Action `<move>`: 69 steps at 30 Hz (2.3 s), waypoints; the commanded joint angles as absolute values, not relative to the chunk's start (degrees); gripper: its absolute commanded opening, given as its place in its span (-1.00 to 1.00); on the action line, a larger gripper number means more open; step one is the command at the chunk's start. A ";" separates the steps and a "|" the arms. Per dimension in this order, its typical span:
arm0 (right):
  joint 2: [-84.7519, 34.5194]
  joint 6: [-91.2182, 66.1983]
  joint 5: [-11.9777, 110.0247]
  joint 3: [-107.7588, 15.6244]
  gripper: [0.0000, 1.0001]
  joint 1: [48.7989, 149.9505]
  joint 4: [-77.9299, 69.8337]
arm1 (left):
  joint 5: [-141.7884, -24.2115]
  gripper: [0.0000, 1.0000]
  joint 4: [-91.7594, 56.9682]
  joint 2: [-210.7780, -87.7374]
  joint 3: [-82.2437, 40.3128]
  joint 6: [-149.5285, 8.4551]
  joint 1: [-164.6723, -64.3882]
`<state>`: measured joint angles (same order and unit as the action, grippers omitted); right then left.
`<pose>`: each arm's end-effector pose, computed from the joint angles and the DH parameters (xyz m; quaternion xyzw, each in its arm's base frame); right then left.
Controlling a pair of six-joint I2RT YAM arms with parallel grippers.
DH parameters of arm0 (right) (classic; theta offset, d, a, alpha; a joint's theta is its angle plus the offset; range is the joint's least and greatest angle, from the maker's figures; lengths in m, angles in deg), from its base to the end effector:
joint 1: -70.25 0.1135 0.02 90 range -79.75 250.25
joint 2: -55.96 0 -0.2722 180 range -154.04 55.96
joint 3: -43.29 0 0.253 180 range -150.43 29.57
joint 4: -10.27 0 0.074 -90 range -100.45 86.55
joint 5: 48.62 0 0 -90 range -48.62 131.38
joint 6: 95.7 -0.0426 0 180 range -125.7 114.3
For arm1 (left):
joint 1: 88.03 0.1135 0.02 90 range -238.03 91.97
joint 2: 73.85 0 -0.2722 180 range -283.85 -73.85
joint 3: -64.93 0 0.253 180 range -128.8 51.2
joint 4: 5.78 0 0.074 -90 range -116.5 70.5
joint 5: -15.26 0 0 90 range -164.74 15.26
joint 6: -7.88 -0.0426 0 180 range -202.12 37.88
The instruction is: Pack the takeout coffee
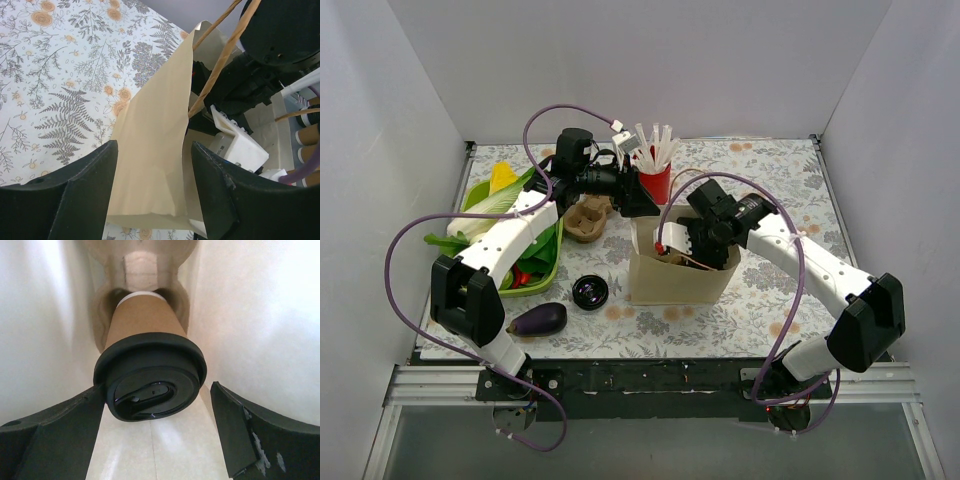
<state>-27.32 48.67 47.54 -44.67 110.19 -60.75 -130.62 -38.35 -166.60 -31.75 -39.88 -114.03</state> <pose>0.2171 0.1878 0.2979 -0.7241 0.6565 0.0265 0.2097 0.3183 -0.1945 0.3558 0.1294 0.7859 -0.5864 0.1471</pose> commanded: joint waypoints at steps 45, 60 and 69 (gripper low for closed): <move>-22.78 40.45 57.02 -78.17 0.91 111.56 -60.15 | -124.75 0.32 -34.45 -163.76 -43.01 -34.14 -111.33; -16.89 23.58 30.67 -68.95 0.68 110.15 -17.07 | -99.53 0.20 -35.40 -175.27 -52.24 -35.80 -106.67; -16.11 24.45 27.68 -67.03 0.96 108.22 -19.89 | -104.88 0.10 -32.34 -187.57 -58.22 -31.05 -101.74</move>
